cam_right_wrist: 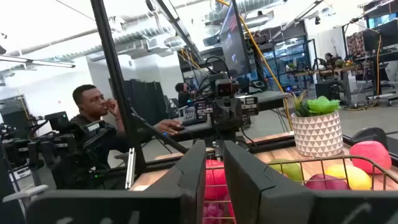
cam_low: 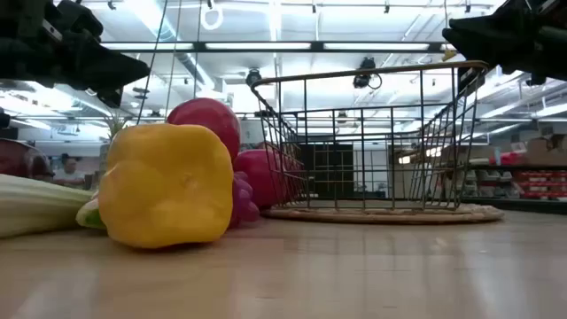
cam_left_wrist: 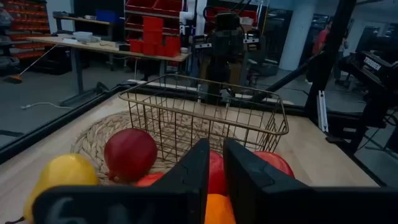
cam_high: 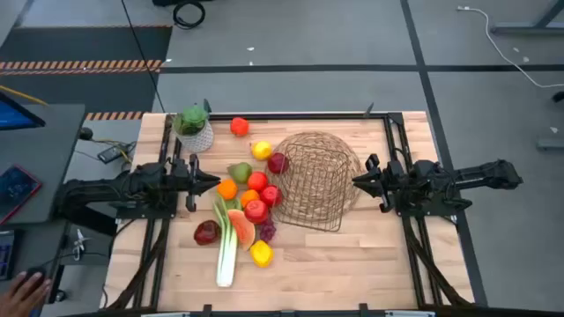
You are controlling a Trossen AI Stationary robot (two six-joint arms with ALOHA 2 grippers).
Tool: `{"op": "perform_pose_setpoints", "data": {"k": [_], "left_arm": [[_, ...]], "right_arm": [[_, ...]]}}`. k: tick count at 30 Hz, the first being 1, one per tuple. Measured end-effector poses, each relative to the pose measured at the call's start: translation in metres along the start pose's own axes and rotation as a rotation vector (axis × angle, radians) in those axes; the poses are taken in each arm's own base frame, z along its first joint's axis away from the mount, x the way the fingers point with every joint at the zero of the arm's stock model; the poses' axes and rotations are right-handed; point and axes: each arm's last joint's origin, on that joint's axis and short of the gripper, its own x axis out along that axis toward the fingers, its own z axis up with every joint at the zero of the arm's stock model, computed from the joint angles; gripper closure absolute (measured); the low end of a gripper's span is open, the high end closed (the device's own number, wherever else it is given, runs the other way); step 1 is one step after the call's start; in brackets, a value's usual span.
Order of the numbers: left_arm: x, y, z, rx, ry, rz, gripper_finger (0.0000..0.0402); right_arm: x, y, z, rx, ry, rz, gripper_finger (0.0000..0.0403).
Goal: Build produce basket
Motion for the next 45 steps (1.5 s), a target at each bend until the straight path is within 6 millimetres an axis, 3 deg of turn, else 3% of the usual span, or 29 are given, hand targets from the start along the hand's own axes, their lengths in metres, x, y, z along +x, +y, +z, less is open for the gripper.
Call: {"op": "perform_pose_setpoints", "data": {"k": [45], "left_arm": [[0.0000,0.0000,0.0001,0.000,0.000,0.000,0.0347]], "right_arm": [[0.0000,0.0000,-0.0001,0.000,0.001,0.000,0.0341]]}}
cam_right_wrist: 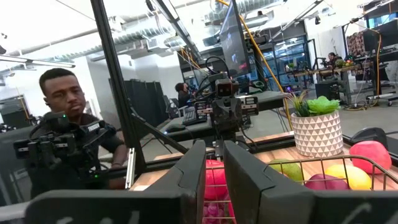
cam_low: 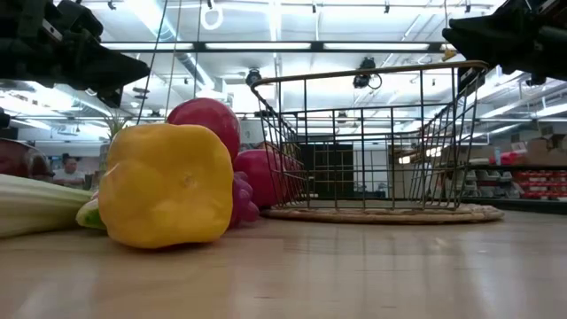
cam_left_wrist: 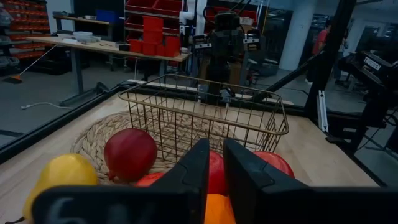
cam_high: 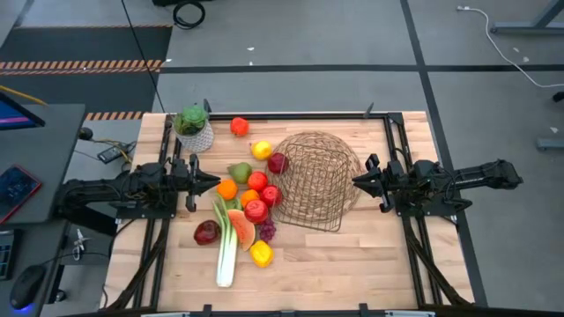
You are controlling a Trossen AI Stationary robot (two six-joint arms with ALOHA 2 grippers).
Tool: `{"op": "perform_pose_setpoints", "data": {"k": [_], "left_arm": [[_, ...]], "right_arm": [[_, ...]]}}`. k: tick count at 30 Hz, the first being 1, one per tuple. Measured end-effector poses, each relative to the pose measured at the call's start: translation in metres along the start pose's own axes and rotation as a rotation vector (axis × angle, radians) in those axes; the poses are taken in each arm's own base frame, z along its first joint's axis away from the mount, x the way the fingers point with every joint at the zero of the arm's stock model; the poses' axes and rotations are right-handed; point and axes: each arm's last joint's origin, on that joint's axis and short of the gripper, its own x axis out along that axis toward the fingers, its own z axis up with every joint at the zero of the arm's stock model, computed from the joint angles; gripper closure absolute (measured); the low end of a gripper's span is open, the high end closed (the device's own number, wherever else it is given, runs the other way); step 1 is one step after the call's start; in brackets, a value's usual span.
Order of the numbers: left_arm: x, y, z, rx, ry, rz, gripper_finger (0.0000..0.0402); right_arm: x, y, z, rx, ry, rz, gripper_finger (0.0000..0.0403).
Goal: Build produce basket
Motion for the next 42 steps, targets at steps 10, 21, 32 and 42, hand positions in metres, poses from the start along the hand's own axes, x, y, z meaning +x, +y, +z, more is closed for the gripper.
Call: {"op": "perform_pose_setpoints", "data": {"k": [10,21,32,42], "left_arm": [[0.0000,0.0000,0.0000,0.000,0.000,0.000,0.0351],[0.0000,0.0000,-0.0001,0.000,0.000,0.000,0.0347],[0.0000,0.0000,0.0000,0.000,0.000,0.000,0.0345],[0.0000,0.0000,0.0000,-0.031,0.000,0.000,0.0349]], "right_arm": [[0.0000,0.0000,0.0001,0.000,0.000,0.000,0.0341],[0.0000,0.0000,0.0000,0.000,0.000,-0.001,0.0341],[0.0000,0.0000,0.0001,0.000,0.000,0.000,0.0341],[0.0000,0.0000,0.0001,0.000,0.000,-0.001,0.0341]]}}
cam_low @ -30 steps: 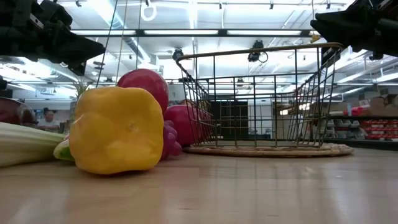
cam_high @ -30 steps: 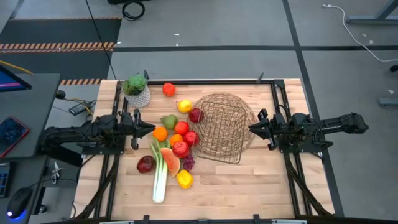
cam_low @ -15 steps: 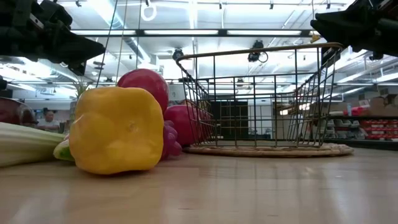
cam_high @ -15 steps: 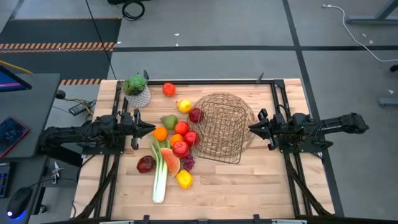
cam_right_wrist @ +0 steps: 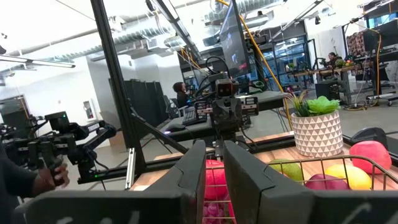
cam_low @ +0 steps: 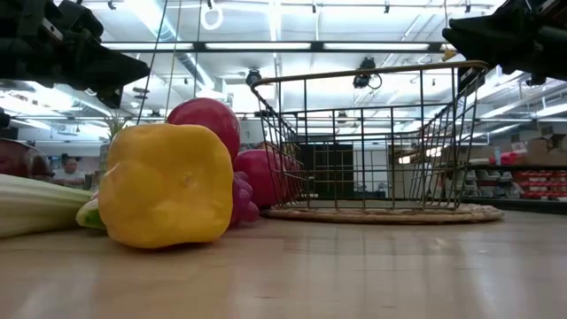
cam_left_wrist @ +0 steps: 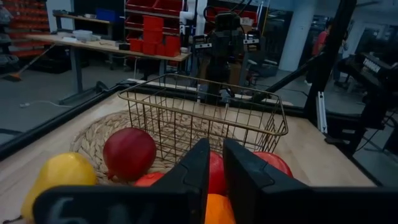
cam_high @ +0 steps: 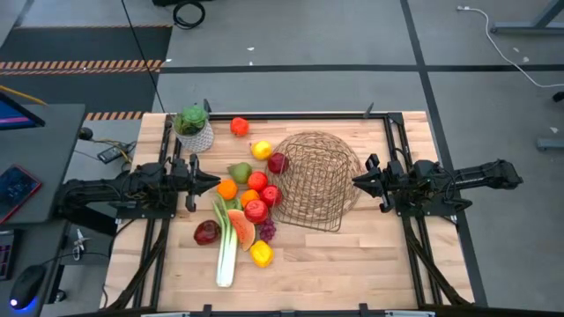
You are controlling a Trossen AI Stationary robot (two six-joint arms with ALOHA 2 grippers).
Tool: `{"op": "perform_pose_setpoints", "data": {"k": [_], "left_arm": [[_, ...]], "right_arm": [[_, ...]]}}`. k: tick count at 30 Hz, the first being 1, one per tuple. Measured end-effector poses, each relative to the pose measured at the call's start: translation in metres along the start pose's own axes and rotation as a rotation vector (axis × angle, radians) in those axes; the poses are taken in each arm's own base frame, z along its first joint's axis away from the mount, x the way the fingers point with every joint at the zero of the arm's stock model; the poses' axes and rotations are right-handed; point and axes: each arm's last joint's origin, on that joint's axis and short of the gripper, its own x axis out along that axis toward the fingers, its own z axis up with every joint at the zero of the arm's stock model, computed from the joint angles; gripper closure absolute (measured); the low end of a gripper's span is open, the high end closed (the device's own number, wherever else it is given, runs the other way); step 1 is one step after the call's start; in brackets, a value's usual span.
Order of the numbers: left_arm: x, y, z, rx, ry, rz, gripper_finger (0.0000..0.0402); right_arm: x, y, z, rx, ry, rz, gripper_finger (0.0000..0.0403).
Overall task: Build produce basket
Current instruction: Adjust the gold wire basket on the table
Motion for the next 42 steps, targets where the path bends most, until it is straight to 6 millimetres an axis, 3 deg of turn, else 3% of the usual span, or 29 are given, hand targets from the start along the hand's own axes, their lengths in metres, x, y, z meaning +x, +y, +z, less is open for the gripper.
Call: {"op": "perform_pose_setpoints", "data": {"k": [6,19,28,37,42], "left_arm": [[0.000,0.000,0.000,-0.126,-0.005,-0.001,0.0343],[0.000,0.000,0.002,-0.154,-0.023,-0.005,0.0344],[-0.004,-0.006,0.026,-0.049,-0.266,-0.076,0.0350],[-0.004,-0.006,0.028,-0.007,-0.291,-0.072,0.0349],[-0.005,-0.004,0.030,0.007,-0.317,0.017,0.0349]], "right_arm": [[0.000,0.000,0.000,0.000,0.000,0.000,0.0341],[0.000,0.000,0.000,0.000,-0.001,0.001,0.0341],[-0.001,0.002,0.012,0.001,-0.125,0.017,0.0341],[-0.002,-0.004,0.029,0.009,-0.332,-0.230,0.0341],[0.009,-0.009,0.050,-0.053,-0.358,-0.345,0.0342]]}}
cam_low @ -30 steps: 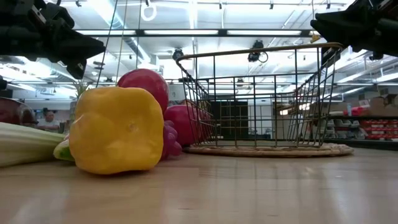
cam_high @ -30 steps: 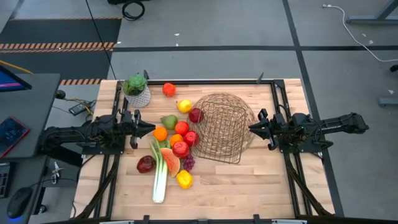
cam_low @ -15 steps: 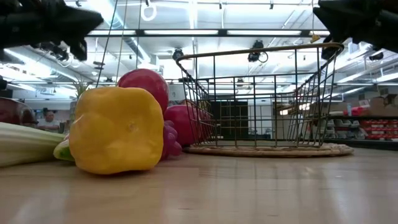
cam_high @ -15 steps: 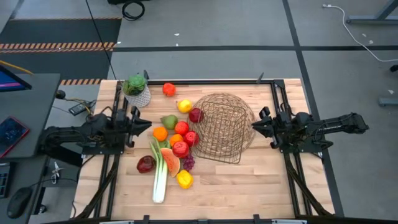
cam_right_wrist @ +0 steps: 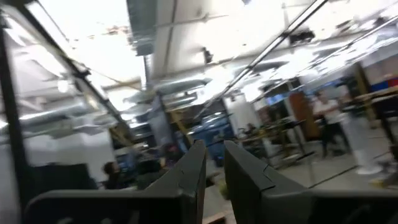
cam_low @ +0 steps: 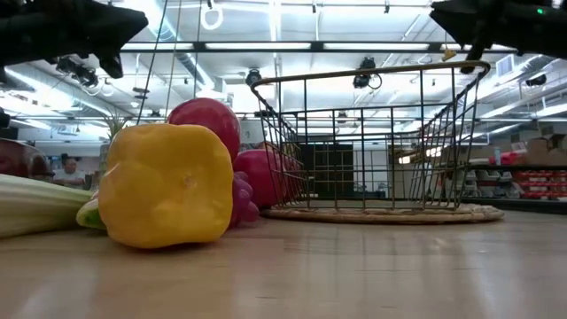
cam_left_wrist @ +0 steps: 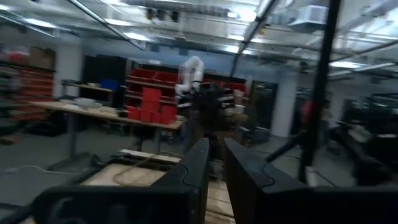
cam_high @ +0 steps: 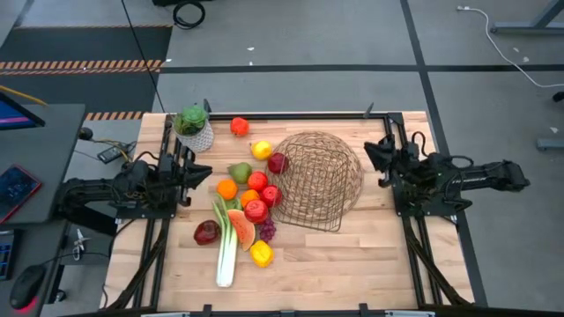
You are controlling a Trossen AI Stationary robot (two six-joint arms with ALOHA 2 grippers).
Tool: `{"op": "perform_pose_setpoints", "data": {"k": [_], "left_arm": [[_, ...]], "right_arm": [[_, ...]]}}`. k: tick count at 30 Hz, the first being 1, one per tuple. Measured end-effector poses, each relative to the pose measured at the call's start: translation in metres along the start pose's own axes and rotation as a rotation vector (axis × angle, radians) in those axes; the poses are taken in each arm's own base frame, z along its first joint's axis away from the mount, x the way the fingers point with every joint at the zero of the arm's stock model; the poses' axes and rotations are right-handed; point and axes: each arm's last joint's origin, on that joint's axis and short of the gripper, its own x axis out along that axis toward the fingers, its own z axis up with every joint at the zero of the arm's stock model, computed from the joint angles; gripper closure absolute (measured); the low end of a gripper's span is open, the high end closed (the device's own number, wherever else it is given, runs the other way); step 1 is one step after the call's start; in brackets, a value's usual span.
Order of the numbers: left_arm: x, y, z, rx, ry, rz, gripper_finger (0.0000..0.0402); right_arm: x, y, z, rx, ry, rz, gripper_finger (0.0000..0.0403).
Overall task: Build produce basket
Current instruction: Adjust the gold wire basket on the table
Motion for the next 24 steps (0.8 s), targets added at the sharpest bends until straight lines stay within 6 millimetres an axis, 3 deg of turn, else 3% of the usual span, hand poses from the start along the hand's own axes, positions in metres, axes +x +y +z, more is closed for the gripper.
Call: {"op": "perform_pose_setpoints", "data": {"k": [7,15,24], "left_arm": [[0.000,0.002,0.005,0.211,-0.047,0.098,0.0349],[-0.001,0.001,0.016,0.460,-0.149,0.120,0.0349],[-0.002,0.001,0.018,0.451,-0.175,0.122,0.0349]], "right_arm": [[0.052,0.002,0.012,-0.077,0.117,-0.044,0.0353],[0.108,-0.008,-0.015,-0.023,0.652,-0.115,0.0354],[0.154,-0.008,-0.045,-0.063,1.151,-0.158,0.0354]]}}
